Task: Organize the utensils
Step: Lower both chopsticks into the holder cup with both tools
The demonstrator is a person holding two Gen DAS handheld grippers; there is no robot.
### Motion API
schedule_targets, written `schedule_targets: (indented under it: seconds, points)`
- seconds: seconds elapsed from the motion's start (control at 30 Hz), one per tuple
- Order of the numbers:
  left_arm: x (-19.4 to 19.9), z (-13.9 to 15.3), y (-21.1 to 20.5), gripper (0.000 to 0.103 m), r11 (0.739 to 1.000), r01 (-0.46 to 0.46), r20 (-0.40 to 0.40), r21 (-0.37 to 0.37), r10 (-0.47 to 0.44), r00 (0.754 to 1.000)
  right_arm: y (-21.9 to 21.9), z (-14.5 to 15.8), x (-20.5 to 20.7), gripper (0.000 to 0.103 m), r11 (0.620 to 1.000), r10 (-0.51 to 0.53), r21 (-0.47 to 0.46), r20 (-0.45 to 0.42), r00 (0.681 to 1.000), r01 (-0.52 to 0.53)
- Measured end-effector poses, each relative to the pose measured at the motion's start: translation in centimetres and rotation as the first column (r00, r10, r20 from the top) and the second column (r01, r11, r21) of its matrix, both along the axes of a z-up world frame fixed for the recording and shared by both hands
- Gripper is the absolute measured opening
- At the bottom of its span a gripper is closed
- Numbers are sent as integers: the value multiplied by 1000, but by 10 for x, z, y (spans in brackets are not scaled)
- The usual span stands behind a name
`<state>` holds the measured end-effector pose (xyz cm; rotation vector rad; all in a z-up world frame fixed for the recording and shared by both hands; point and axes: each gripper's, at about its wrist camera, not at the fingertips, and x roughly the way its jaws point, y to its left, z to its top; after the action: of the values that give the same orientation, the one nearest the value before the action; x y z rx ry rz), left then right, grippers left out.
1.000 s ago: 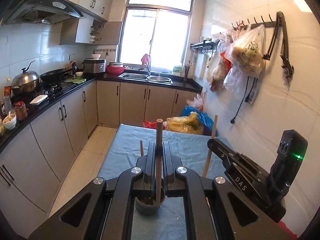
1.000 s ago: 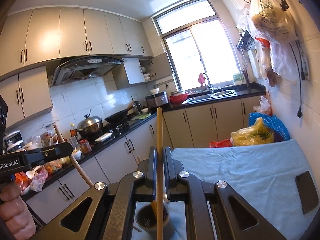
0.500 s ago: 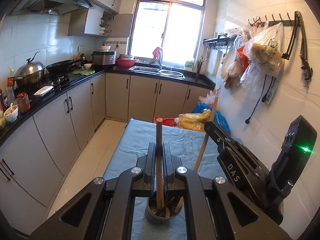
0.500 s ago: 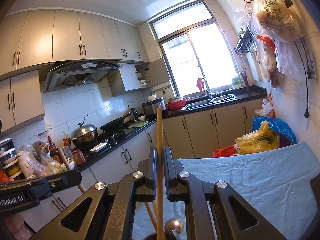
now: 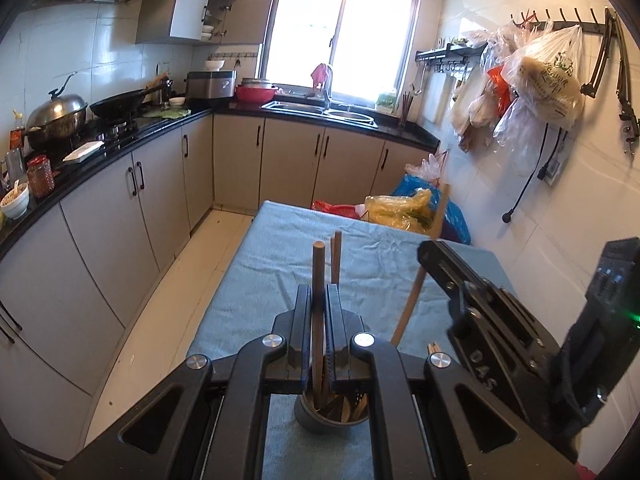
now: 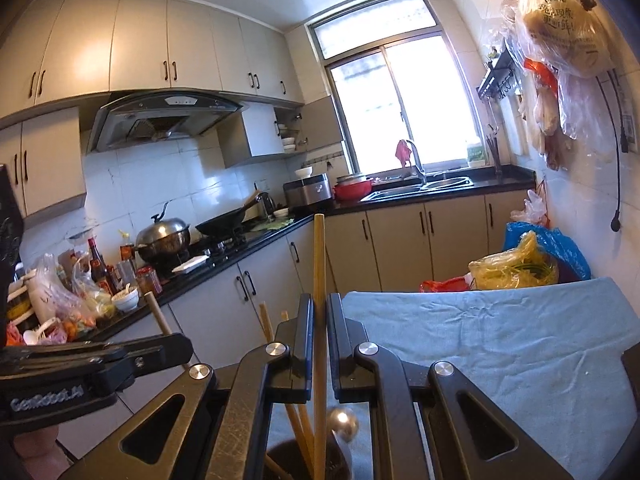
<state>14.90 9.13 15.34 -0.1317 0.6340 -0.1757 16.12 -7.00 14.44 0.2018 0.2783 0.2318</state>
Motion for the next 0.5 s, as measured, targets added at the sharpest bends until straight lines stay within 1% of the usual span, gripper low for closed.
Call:
schedule_targets:
  seconds: [0.33, 0.5]
  points:
    - [-11, -21, 4, 6, 1000, -6, -33, 30, 7, 999, -10, -15, -20, 7, 1000, 25, 19, -53, 998, -24]
    - [-14, -27, 5, 7, 999, -19, -30, 45, 20, 999, -6, -25, -20, 7, 999, 32, 1, -89, 996, -32]
